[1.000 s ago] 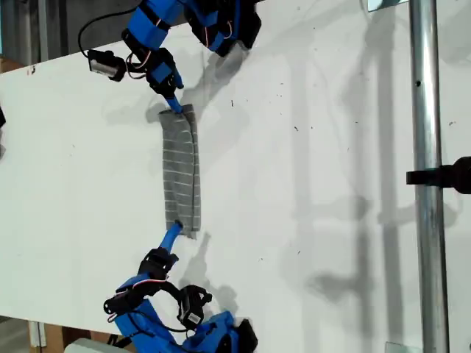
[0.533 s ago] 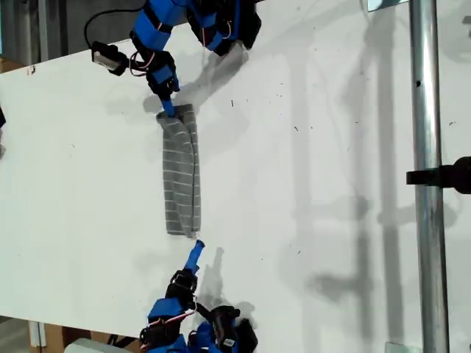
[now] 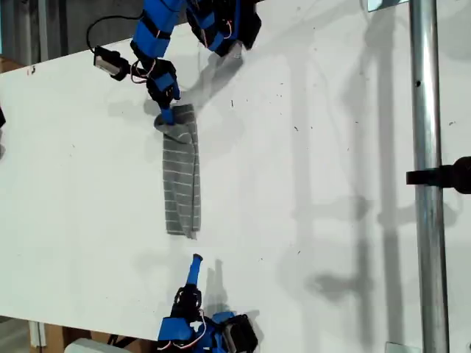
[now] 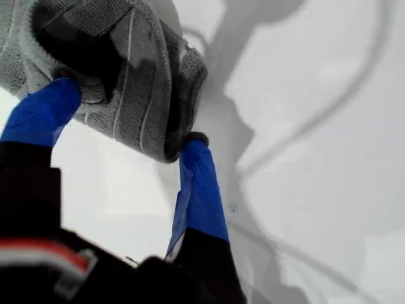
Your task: Grasp corners of a towel and fold twice.
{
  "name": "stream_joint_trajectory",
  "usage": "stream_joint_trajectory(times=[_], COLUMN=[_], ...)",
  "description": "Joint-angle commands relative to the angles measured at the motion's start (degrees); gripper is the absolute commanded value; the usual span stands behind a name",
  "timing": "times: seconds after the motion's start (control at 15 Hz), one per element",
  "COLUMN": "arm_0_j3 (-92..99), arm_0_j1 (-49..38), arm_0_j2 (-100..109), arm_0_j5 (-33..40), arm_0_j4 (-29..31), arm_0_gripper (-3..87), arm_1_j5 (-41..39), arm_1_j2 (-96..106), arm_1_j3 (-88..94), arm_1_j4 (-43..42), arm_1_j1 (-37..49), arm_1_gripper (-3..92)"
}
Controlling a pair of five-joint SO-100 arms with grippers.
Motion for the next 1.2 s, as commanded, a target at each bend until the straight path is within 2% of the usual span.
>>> stream_joint_trajectory(times=[0.0, 0.07, 0.13, 0.27, 0.53, 0.8, 0.93, 1.0, 1.07, 1.13], arm_0_j3=[-0.18, 0.09, 0.18, 0.18, 0.09, 0.70, 0.53, 0.70, 0.88, 0.88], arm_0_j1=[-0.09, -0.26, -0.35, -0.44, -0.09, -0.18, -0.70, -0.70, -0.53, -0.44], arm_0_j2=[0.00, 0.00, 0.00, 0.00, 0.26, 0.35, 0.35, 0.44, 0.44, 0.53], arm_0_j5=[0.70, 0.88, 1.14, 1.32, 0.97, 0.70, 1.23, 1.23, 0.97, 0.88], arm_0_j4=[-2.20, -2.46, -2.64, -2.81, -2.64, -2.81, -2.81, -2.81, -2.81, -2.81], arm_0_gripper=[24.9, 24.4, 24.0, 23.3, 22.8, 22.5, 22.2, 22.0, 22.0, 21.8], arm_1_j5=[-1.23, -1.58, -1.58, -0.09, -0.35, -0.53, 0.00, 0.09, 0.00, 2.64], arm_1_j2=[20.39, 26.81, 29.09, 22.50, -8.26, -23.73, -34.45, -36.74, -36.04, -35.24], arm_1_j3=[-1.93, -1.23, 0.00, 1.32, -5.45, -13.01, -22.59, -25.49, -25.14, -25.31], arm_1_j4=[14.41, 18.63, 19.16, 10.90, -5.10, -1.93, 2.46, 1.23, -4.66, -7.56], arm_1_j1=[2.02, 3.08, 2.90, -0.35, -4.04, -2.02, -3.78, -5.54, -8.26, -10.37], arm_1_gripper=[35.2, 35.5, 35.8, 36.5, 38.0, 37.3, 38.7, 37.7, 29.8, 2.9])
